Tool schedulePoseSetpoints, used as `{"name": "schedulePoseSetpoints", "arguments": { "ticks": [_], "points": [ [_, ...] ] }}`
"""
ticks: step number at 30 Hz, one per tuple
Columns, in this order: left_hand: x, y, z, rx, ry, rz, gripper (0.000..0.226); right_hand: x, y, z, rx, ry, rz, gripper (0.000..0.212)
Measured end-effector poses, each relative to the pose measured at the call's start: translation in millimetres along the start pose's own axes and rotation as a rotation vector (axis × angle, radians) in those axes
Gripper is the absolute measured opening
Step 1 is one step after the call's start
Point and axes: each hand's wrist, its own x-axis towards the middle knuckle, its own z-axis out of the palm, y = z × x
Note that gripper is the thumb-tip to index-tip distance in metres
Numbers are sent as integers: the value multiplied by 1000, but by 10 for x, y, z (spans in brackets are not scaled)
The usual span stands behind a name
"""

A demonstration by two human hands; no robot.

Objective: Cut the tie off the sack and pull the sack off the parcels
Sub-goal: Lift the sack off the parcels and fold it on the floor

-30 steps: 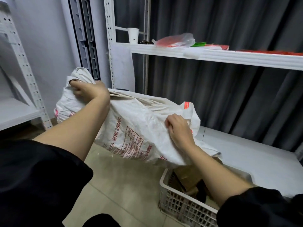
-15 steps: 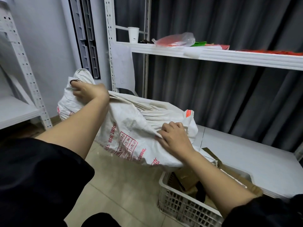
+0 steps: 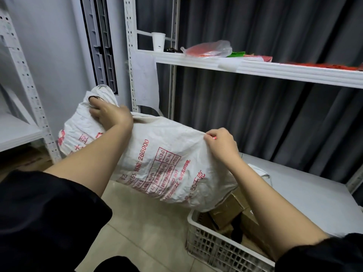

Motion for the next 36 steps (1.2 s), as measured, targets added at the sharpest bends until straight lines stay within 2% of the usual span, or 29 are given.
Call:
{"name": "schedulePoseSetpoints", "arguments": {
  "ticks": [1,2,3,4,5,6,7,9,10,13,14,17,19,21,24,29,30,31,34,35,36],
  "points": [
    [-16,4,7,6,-4,25,64,-6,-16,-3,14,26,20,24],
    [-24,8,12,8,-9,40,64,-27,-38,-6,-40,112,-48,23],
    [-17,4,19,6,-14,44,64,-55,-51,-2,-158,217,-200,22],
    [-1,-3,18,2,-15,37,65,-104,-76,3,-244,253,-343,22],
    [20,-15,6,0,-10,27,65,-145,-56,23,-347,245,-484,24],
    [42,-28,-8,-2,0,25,65,-165,-43,23,-358,181,-519,28],
    [57,-39,-25,-5,6,33,65,-154,-46,-1,-290,108,-432,29],
    [66,-47,-56,-8,11,59,65,-104,31,-17,-249,88,-259,22],
    [76,-47,-74,-13,21,63,66,-100,107,37,-300,89,-282,23],
    [167,-44,-134,-52,46,18,68,-164,198,42,-443,-4,-448,54],
    [203,-41,-155,-59,46,9,69,-160,251,40,-482,-46,-447,57],
    [233,9,-175,-93,17,28,68,-145,359,120,-561,-204,-350,41],
    [166,73,-163,-128,-10,36,67,-177,278,204,-527,-188,-264,41],
    [70,138,-127,-160,-30,65,67,-201,158,317,-491,-115,-230,59],
    [-115,242,-67,-168,-64,104,76,-223,-182,447,-288,-46,-266,81],
    [-504,456,-28,-173,-158,196,81,-179,-701,609,-45,-148,-132,118],
    [-569,496,-44,-189,-180,220,80,-127,-725,614,-11,-136,-90,115],
    [-618,532,-52,-210,-207,237,79,-72,-723,602,32,-107,-57,104],
    [-717,629,-60,-316,-364,277,70,28,-639,477,171,16,17,31],
    [-731,638,-68,-338,-421,327,59,52,-589,429,224,30,69,21],
    [-736,624,-94,-332,-456,416,46,84,-519,385,276,38,118,18]
  ]
}}
